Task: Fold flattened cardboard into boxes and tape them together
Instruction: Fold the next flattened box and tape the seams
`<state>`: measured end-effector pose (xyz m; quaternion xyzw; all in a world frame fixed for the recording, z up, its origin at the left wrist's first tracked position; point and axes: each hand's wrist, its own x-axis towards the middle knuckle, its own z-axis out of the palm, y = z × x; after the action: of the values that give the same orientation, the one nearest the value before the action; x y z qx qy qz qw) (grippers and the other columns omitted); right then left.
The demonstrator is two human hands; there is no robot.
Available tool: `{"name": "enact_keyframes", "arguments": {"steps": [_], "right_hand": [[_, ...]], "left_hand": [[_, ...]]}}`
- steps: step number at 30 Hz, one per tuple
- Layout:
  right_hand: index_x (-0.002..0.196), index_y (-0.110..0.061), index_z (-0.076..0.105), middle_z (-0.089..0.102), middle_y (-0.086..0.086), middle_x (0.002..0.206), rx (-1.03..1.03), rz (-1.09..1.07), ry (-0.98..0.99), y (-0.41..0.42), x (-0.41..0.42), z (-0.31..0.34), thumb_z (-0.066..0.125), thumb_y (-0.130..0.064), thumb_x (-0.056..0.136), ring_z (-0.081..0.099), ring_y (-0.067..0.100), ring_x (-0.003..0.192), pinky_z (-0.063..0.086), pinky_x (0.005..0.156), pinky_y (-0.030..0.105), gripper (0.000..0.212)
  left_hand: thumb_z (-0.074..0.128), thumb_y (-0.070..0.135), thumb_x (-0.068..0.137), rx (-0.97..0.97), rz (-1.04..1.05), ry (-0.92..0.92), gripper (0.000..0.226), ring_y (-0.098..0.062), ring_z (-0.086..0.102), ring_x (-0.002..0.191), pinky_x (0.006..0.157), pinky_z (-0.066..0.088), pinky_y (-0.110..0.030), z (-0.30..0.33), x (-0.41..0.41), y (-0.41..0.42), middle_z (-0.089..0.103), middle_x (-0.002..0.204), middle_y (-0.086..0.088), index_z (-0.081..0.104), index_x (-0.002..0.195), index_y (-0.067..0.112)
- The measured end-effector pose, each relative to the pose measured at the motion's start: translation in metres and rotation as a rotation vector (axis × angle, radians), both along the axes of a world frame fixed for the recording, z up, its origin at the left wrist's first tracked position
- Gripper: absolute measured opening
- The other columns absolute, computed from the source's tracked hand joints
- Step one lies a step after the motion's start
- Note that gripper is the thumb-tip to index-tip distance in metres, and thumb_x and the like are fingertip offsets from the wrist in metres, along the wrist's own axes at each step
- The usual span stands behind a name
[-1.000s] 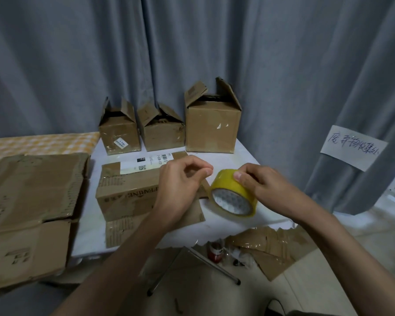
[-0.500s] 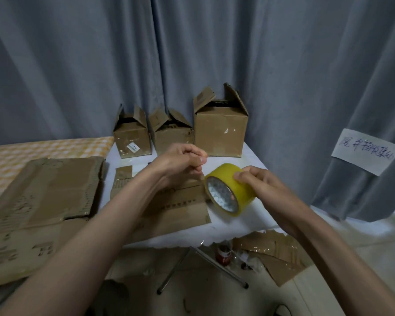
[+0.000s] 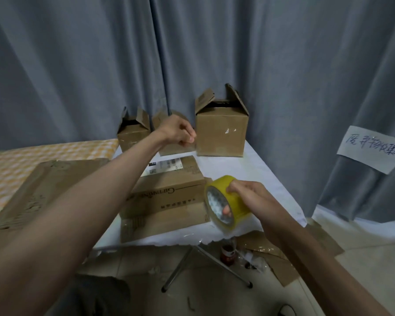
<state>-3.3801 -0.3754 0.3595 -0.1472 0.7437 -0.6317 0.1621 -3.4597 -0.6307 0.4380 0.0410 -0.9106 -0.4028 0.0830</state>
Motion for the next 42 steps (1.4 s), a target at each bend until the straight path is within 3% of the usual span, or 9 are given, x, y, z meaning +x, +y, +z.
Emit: {"name": "enact_keyframes", "arguments": {"steps": [11,16,20,26,31,34,37,39,42], "right_hand": [[0.108,-0.004,0.068,0.076,0.009,0.075,-0.099,0.098,-0.042,-0.01,0.01,-0.003,0.057,-0.037,0.099,0.069,0.012,0.061,0.052,0.057,0.015,0.035],[0.105,-0.003,0.066,0.074,0.002,0.068,-0.079,0.131,-0.051,-0.011,0.011,-0.005,0.054,-0.038,0.101,0.068,0.007,0.06,0.054,0.06,0.014,0.037],[0.106,-0.012,0.066,0.074,-0.005,0.068,-0.042,0.134,-0.07,-0.013,0.012,-0.009,0.054,-0.04,0.101,0.069,0.003,0.06,0.055,0.056,0.017,0.031],[0.101,-0.018,0.062,0.072,-0.013,0.062,-0.05,0.138,-0.15,-0.016,0.009,-0.013,0.053,-0.038,0.101,0.067,-0.001,0.055,0.052,0.05,0.015,0.022],[0.104,-0.016,0.062,0.071,-0.012,0.06,-0.049,0.13,-0.184,-0.019,0.009,-0.015,0.051,-0.037,0.102,0.066,-0.001,0.052,0.048,0.044,0.015,0.024],[0.106,-0.013,0.061,0.073,-0.007,0.063,-0.035,0.133,-0.194,-0.019,0.009,-0.016,0.051,-0.036,0.103,0.068,0.003,0.053,0.05,0.047,0.016,0.026],[0.114,-0.01,0.06,0.076,0.002,0.073,-0.036,0.142,-0.203,-0.019,0.006,-0.022,0.051,-0.038,0.102,0.071,0.011,0.062,0.055,0.053,0.023,0.031],[0.109,-0.015,0.06,0.075,-0.002,0.068,-0.043,0.119,-0.225,-0.02,0.004,-0.025,0.051,-0.038,0.102,0.07,0.007,0.056,0.052,0.047,0.019,0.026],[0.099,-0.014,0.058,0.069,-0.005,0.053,-0.049,0.047,-0.26,-0.025,0.004,-0.021,0.049,-0.032,0.103,0.064,0.005,0.042,0.043,0.035,0.015,0.021]], "left_hand": [[0.063,0.0,0.092,-0.07,0.014,-0.006,0.012,-0.024,0.064,0.088,0.091,0.056,-0.046,-0.037,-0.02,-0.012,0.067,0.103,-0.021,0.069,0.09,0.009],[0.06,0.0,0.094,-0.101,-0.001,-0.001,0.014,-0.018,0.059,0.085,0.083,0.058,-0.033,-0.046,-0.023,-0.009,0.065,0.105,-0.019,0.068,0.093,0.012],[0.057,0.005,0.096,-0.175,-0.01,-0.058,0.016,-0.02,0.058,0.093,0.093,0.051,-0.036,-0.049,-0.025,-0.008,0.064,0.103,-0.01,0.069,0.103,0.012],[0.054,0.014,0.1,-0.273,-0.025,-0.12,0.033,-0.021,0.056,0.103,0.09,0.045,-0.03,-0.058,-0.026,-0.008,0.06,0.12,-0.008,0.06,0.131,0.021],[0.048,0.025,0.102,-0.406,-0.009,-0.075,0.051,-0.031,0.037,0.137,0.114,0.029,-0.04,-0.068,-0.018,-0.004,0.036,0.15,-0.011,0.035,0.152,0.024],[0.052,0.022,0.1,-0.522,0.037,0.146,0.047,-0.029,0.033,0.136,0.115,0.029,-0.041,-0.069,0.002,-0.001,0.037,0.147,-0.009,0.043,0.146,0.017],[0.049,0.02,0.101,-0.563,0.039,0.383,0.025,-0.023,0.047,0.114,0.095,0.04,-0.033,-0.074,0.034,0.011,0.057,0.123,-0.005,0.067,0.117,0.012],[0.045,0.024,0.102,-0.529,0.004,0.395,0.027,-0.02,0.051,0.102,0.086,0.041,-0.032,-0.082,0.057,0.022,0.063,0.109,-0.003,0.07,0.104,0.012],[0.038,0.029,0.105,-0.489,-0.059,0.347,0.035,-0.02,0.053,0.108,0.096,0.04,-0.033,-0.096,0.081,0.031,0.064,0.118,-0.002,0.069,0.111,0.014]]}}
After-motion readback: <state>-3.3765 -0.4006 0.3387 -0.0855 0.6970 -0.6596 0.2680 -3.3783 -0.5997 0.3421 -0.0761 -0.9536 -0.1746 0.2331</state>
